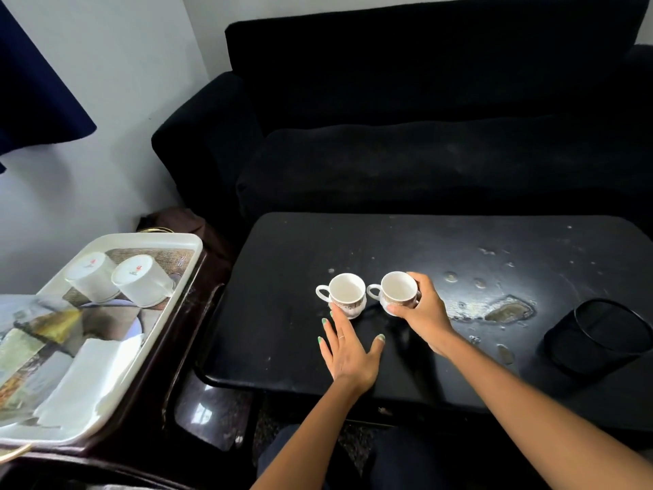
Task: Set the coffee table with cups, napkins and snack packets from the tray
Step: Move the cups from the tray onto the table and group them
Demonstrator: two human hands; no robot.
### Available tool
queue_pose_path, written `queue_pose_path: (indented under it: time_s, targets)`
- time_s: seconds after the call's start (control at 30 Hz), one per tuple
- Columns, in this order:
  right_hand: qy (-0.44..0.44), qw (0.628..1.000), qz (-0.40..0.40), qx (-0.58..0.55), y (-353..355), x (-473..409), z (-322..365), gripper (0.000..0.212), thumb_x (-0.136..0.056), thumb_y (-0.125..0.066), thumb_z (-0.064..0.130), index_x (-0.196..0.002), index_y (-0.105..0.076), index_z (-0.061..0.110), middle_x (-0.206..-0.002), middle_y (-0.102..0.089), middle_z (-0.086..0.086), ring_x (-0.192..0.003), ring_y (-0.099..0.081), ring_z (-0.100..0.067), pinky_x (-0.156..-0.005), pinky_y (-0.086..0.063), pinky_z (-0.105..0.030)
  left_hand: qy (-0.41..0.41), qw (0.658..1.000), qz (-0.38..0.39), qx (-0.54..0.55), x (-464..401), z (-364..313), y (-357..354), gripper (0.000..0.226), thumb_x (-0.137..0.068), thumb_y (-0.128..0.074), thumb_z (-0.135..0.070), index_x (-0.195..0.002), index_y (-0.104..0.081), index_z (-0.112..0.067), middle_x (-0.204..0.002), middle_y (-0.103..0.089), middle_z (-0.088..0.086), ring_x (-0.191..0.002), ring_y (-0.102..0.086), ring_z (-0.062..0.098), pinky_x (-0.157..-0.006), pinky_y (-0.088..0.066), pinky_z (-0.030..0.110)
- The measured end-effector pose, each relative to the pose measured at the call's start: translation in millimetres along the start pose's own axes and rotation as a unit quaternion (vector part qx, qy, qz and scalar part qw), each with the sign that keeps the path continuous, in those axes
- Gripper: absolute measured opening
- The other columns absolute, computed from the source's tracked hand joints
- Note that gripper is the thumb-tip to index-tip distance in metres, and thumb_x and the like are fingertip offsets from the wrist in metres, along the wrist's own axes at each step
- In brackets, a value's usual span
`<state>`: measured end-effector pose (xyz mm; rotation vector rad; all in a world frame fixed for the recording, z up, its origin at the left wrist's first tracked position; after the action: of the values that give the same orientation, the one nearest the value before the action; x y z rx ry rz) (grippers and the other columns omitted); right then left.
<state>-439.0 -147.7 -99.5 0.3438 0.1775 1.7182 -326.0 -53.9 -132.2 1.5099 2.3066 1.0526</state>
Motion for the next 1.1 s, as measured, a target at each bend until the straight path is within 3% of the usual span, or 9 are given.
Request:
queue_pose_path:
  time_s: [0.17,0.43,0.53,0.63,0.87,1.0,1.1]
  targets:
    - [0.007,1.000,0.014,0.010,1,-1,1,0.057,-0.070,-0.078,0.005,-0.110,-0.047,0.031,-0.104,-0.059,0.008,-0.091,-0.055,-0.011,-0.071,-0.040,-0.017,0.012,1.000,0.019,-0.008,-2,-3,0,0.098,-0.091,-0.047,-0.049,-0.142,0.034,-0.025,-0.160,0.015,-0.006,-0.142,0.028,0.015,-0.113,0.019,0.040]
    - [0.011,0.998,0.023,0.049,1,2,1,0.060,-0.073,-0.076,0.010,-0.119,-0.044,0.029,-0.112,-0.060,0.004,-0.091,-0.056,-0.012,-0.078,-0.040,-0.024,0.016,0.999,0.043,0.011,-1,-5,5,0.096,-0.092,-0.048,-0.048,-0.143,0.031,-0.027,-0.159,0.017,-0.006,-0.142,0.029,0.014,-0.114,0.020,0.039]
    - [-0.004,0.996,0.032,0.077,4,7,1,0.078,-0.073,-0.077,0.016,-0.137,-0.032,0.027,-0.127,-0.054,0.002,-0.108,-0.053,-0.016,-0.090,-0.040,-0.028,0.024,0.997,0.042,0.056,2,-6,9,0.099,-0.090,-0.052,-0.045,-0.144,0.029,-0.028,-0.160,0.012,-0.004,-0.142,0.027,0.012,-0.115,0.018,0.038]
    - [-0.032,0.994,0.023,0.098,6,15,-1,0.096,-0.072,-0.077,0.012,-0.147,-0.018,0.020,-0.148,-0.035,-0.005,-0.134,-0.037,-0.022,-0.108,-0.033,-0.037,0.033,0.995,0.052,0.078,4,-3,16,0.100,-0.090,-0.055,-0.042,-0.146,0.026,-0.026,-0.161,0.009,0.001,-0.144,0.022,0.011,-0.116,0.015,0.035]
    - [-0.046,0.979,-0.011,0.197,7,50,-11,0.067,-0.079,-0.066,0.008,-0.138,-0.035,0.007,-0.141,-0.043,-0.013,-0.127,-0.044,-0.027,-0.099,-0.037,-0.032,0.028,0.991,0.130,-0.015,26,9,36,0.088,-0.093,-0.049,-0.042,-0.150,0.014,-0.019,-0.161,0.009,0.000,-0.146,0.019,0.013,-0.118,0.013,0.037]
    - [-0.018,0.948,0.067,0.311,-1,70,-8,0.059,-0.087,-0.059,0.019,-0.141,-0.036,0.010,-0.146,-0.040,-0.007,-0.133,-0.040,-0.023,-0.106,-0.035,-0.031,0.019,0.985,0.160,-0.063,38,9,48,0.084,-0.094,-0.049,-0.042,-0.152,0.007,-0.017,-0.162,0.000,0.002,-0.148,0.010,0.016,-0.120,0.003,0.040]
    - [0.027,0.921,0.127,0.367,-13,82,2,0.057,-0.090,-0.056,0.024,-0.141,-0.034,0.013,-0.148,-0.036,-0.005,-0.135,-0.037,-0.021,-0.108,-0.034,-0.030,0.024,0.980,0.188,-0.059,42,8,64,0.084,-0.092,-0.052,-0.043,-0.153,0.001,-0.019,-0.160,-0.012,0.009,-0.148,-0.009,0.024,-0.120,-0.014,0.041]
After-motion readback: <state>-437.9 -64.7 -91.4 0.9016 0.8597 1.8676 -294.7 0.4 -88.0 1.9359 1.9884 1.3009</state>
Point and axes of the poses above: each hand's wrist, its own x-axis away from the middle knuckle, its own y-axis out of the back of the hand, z = x × y, the point moved 1 cm from there along -x, towards the middle knuckle
